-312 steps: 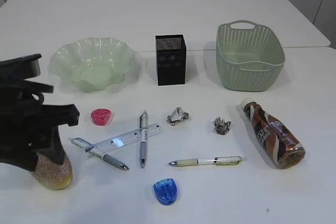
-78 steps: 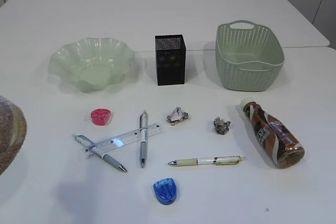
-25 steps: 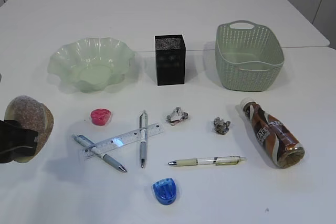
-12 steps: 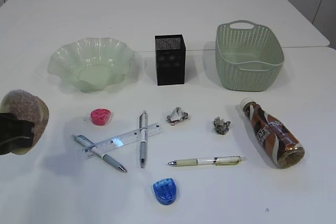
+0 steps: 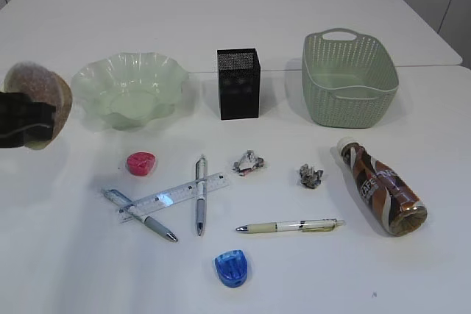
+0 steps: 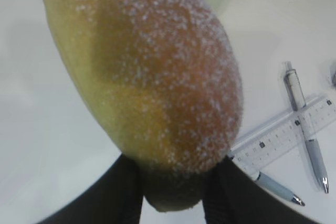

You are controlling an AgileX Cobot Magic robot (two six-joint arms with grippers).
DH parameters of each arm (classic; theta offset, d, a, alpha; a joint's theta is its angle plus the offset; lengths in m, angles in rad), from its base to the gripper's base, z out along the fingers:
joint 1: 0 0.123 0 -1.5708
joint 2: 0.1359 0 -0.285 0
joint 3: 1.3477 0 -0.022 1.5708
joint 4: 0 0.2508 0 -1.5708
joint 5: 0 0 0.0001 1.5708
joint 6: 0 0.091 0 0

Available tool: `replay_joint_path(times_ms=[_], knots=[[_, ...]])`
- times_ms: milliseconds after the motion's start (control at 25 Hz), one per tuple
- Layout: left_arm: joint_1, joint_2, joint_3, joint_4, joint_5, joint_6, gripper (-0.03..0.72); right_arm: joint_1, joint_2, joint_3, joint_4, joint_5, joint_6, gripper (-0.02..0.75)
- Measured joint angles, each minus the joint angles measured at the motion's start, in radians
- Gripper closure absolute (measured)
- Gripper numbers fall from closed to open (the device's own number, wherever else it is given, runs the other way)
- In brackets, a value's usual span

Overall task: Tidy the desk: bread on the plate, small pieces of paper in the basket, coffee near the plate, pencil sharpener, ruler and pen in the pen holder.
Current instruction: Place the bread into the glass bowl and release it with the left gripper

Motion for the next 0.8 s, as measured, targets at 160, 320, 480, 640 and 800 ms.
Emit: replay_joint_path(times_ms=[160,320,480,640,800], knots=[[0.000,0.074,-0.069,0.004,0.004,0.000,0.468,0.000,0.000,0.000,0.000,0.000,0.000,0.367],[0.000,0.159,-0.162,0.004,0.009,0.000,0.465,0.000,0.000,0.000,0.000,0.000,0.000,0.367],[0.000,0.252,-0.274,0.006,0.010,0.000,0.461,0.000,0.000,0.000,0.000,0.000,0.000,0.368],[0.000,0.336,-0.372,0.008,0.011,0.011,0.461,0.000,0.000,0.000,0.000,0.000,0.000,0.368],[0.000,0.414,-0.446,0.012,0.020,0.013,0.458,0.000,0.000,0.000,0.000,0.000,0.000,0.367]])
